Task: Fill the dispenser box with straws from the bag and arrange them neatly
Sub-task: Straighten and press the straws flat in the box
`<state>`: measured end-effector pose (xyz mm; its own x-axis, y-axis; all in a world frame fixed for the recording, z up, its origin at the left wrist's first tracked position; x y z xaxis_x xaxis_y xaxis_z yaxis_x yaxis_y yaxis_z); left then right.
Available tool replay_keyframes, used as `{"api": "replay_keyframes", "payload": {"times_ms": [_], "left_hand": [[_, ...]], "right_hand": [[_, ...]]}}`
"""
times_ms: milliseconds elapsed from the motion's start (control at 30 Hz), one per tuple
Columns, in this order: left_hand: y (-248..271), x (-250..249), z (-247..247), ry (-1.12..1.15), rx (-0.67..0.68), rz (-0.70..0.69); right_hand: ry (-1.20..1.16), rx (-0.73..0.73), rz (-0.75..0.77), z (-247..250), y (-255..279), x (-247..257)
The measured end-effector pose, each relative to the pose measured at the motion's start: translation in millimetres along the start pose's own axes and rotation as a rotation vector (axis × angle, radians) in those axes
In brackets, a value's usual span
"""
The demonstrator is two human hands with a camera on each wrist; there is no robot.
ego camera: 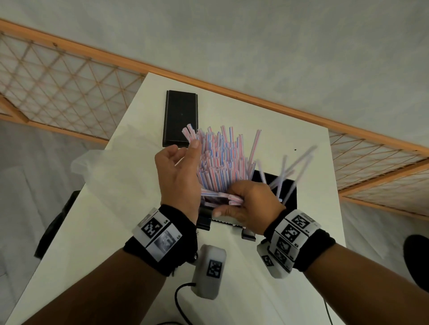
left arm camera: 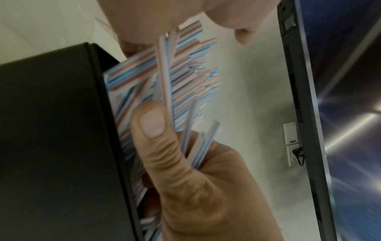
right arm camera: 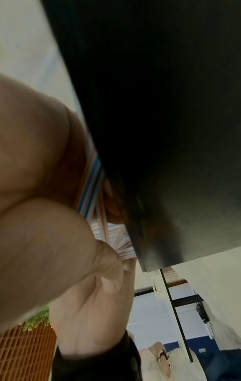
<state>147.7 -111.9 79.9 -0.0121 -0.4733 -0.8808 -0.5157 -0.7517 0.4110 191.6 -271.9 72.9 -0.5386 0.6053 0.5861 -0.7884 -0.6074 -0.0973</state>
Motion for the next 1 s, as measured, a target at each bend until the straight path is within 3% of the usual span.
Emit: {"api": "replay_keyframes", "payload": {"times_ms": [133, 267, 433, 533, 633, 767, 833, 1000], "left_hand": [[1.3, 0.8, -2.4, 0.016, 0.014, 0.056], [3.6, 8.1, -1.5, -0.028, 0.037, 0.066], [-0.5, 13.5, 5.2, -0.083, -0.004, 0.035], [1.6, 17.1, 4.8, -0.133, 0.013, 0.018], [4.5, 16.3, 2.0, -0.148, 0.039, -0.062], [12.3, 10.4, -3.6, -0.197, 0.106, -0.196], [14.9, 11.7, -3.2, -0.199, 0.104, -0.194], [17.5, 10.2, -1.0, -0.171, 0.121, -0.187]], "right_hand": [[0.035, -0.02, -0.06, -1.9, -3.5, 5.0], [0.005, -0.068, -0.008, -7.4, 1.2, 13.5], [0.039, -0.25, 0.044, 23.3, 26.5, 18.4], [0.069, -0.24, -0.174, 42.8, 42.6, -1.4], [0.189, -0.099, -0.495, 50.9, 48.8, -24.3], [0.191, 0.006, -0.643, 39.8, 37.3, -40.3], [0.149, 0.023, -0.643, 30.5, 32.7, -42.1], [0.05, -0.055, -0.466, 26.8, 30.9, -32.2]]}}
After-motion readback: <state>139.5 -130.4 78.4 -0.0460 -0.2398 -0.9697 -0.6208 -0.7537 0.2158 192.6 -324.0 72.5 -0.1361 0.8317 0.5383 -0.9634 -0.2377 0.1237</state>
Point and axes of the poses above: each hand's wrist, its own y-axis away from the middle knuckle, its own z-axis out of the back of the hand, x = y × z, the point moved 4 cm from there along -y, towards the middle knuckle, and after that the axes turned 12 degrees about -x, right-handed, at the moved point
